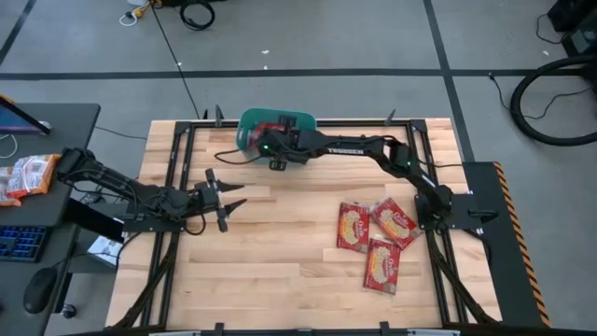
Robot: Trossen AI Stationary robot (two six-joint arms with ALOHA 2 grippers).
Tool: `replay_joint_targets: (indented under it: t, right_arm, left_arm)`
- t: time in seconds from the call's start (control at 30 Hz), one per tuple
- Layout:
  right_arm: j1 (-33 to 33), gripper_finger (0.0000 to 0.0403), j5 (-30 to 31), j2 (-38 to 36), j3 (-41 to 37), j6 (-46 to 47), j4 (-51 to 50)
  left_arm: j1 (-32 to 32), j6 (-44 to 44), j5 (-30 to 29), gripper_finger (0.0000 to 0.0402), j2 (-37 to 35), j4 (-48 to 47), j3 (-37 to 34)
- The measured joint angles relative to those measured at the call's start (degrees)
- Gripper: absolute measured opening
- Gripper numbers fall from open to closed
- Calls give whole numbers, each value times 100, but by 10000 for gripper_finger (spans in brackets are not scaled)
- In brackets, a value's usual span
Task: Sort popcorn bags into baskets
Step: Put the red popcorn bag into the green bin
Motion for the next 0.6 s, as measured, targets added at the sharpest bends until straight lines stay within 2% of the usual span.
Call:
replay_joint_targets:
  t: [0.17,0.37,0.6]
  right_arm:
    - [-77,12,-64,44,-4,165,19]
    - [-77,24,-598,44,0,92,77]
    - [-138,96,-860,44,0,290,196]
  left_arm:
    - [4,28,-14,194,0,42,0]
    - [66,31,-14,194,0,94,0]
    - [63,31,-12,194,0,113,0]
